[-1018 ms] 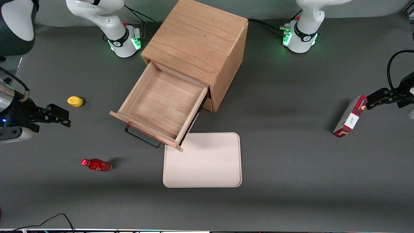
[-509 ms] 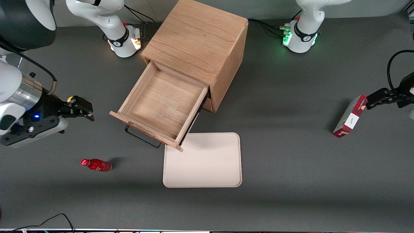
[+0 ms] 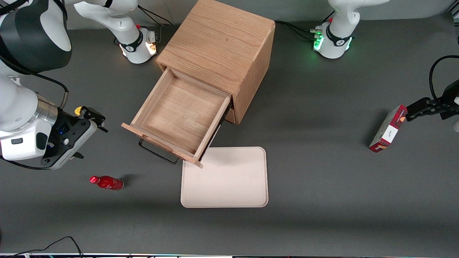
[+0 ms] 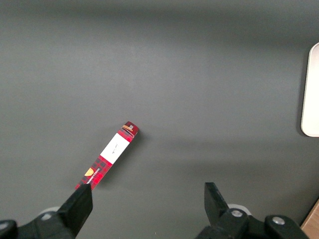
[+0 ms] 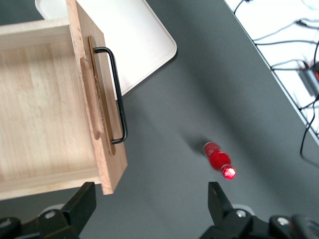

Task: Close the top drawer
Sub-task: 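Lower the right gripper beside the drawer front near its black handle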

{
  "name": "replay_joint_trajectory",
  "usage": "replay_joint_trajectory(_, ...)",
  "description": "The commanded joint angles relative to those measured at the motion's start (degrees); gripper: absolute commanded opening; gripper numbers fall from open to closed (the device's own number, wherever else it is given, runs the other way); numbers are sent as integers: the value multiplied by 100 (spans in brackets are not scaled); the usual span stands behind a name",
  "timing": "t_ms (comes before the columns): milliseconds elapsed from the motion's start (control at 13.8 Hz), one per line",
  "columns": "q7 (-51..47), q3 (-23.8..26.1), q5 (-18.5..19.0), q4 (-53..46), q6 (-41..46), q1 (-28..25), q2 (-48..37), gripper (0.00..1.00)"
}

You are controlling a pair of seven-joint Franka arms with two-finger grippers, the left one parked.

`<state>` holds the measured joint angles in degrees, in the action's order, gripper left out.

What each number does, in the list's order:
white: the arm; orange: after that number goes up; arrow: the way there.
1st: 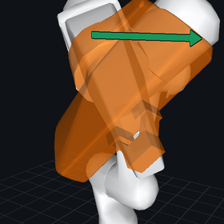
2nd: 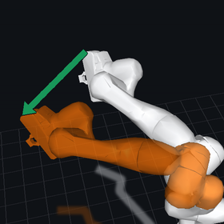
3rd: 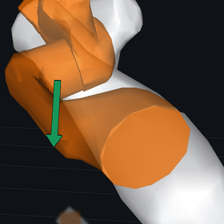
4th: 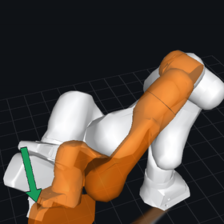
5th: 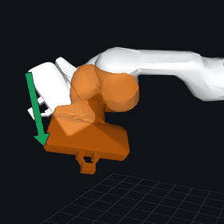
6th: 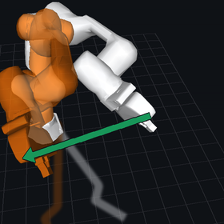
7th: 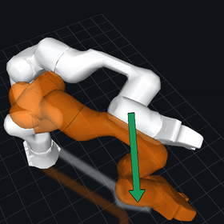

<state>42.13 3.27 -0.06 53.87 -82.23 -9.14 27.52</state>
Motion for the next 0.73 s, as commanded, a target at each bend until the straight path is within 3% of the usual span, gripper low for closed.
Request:
replay_joint_trajectory(0, 279, -19, 32, -202, -109, 0, 156, 100)
replay_joint_trajectory(582, -239, 297, -55, -167, -478, -79, 894, 100)
replay_joint_trajectory(655, -362, 323, -229, -158, -479, -53, 1017, 100)
